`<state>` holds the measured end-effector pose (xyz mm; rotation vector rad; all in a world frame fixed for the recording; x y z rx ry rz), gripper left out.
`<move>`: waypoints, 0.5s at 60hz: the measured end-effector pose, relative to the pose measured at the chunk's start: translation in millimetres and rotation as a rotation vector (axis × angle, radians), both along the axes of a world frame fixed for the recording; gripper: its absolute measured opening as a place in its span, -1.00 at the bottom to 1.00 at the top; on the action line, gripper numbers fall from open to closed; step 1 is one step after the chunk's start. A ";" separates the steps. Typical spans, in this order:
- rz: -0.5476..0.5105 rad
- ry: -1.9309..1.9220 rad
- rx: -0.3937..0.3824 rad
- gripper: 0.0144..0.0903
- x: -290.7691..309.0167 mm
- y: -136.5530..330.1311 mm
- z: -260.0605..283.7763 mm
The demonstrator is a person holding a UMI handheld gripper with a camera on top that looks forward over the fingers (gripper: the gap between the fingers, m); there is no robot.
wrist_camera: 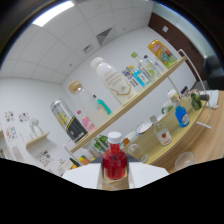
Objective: Make me a cup of Vodka Sunrise.
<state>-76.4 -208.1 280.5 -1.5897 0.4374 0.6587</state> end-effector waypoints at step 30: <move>0.039 -0.597 -0.333 -0.48 -78.8 18.6 -211.6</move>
